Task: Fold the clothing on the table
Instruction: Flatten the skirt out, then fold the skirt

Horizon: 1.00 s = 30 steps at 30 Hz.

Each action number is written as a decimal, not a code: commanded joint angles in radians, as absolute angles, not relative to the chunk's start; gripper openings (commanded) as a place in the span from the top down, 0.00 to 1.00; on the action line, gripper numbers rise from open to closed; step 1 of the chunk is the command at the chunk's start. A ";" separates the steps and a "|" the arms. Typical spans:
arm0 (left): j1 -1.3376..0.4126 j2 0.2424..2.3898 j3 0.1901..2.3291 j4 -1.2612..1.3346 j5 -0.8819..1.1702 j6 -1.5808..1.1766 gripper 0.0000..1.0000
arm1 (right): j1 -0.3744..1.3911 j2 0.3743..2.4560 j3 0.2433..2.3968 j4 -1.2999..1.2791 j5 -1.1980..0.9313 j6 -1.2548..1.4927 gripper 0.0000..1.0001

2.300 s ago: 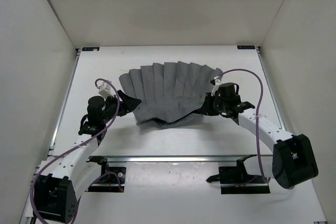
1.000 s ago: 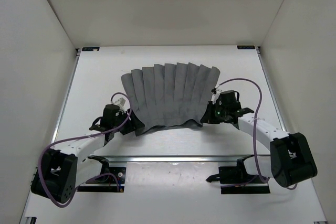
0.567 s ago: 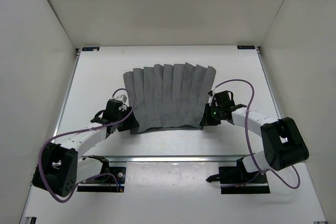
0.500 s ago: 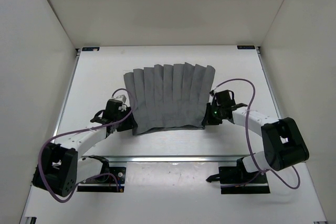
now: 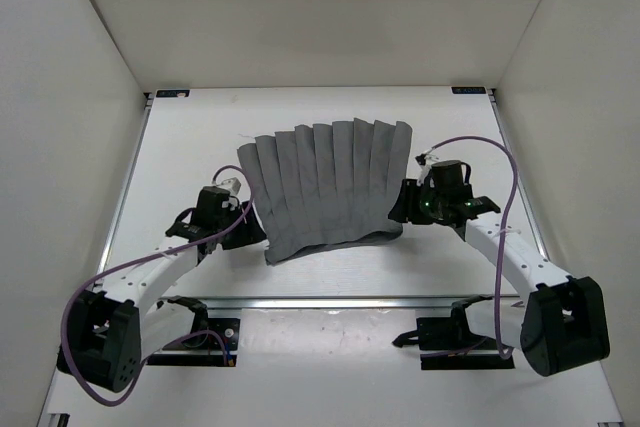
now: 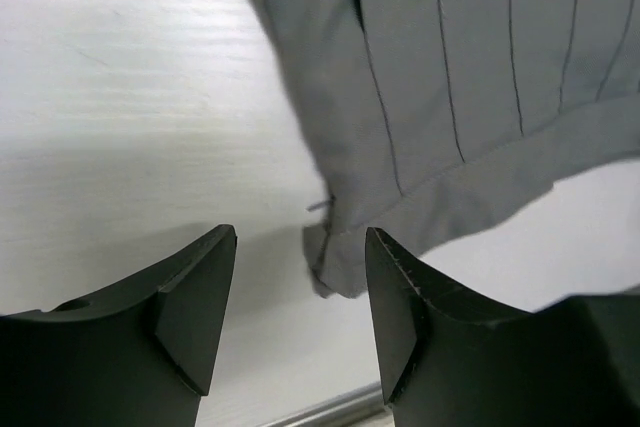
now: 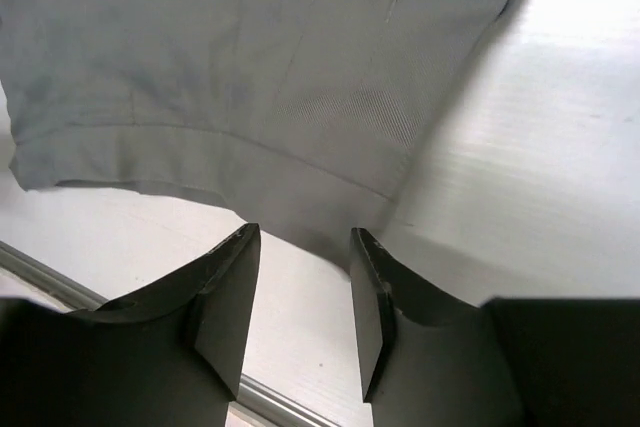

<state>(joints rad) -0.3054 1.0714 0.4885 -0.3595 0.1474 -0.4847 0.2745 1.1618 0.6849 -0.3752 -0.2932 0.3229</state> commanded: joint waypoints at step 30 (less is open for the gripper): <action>-0.473 1.253 0.427 -0.202 0.235 -0.650 1.00 | 0.155 1.198 0.511 -0.195 -0.354 0.371 0.38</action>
<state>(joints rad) -0.4801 1.2522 0.4366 -0.1844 0.2596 -0.6708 0.1612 1.1580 0.5278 -0.2897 -0.3538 0.3485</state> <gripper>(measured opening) 0.025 0.626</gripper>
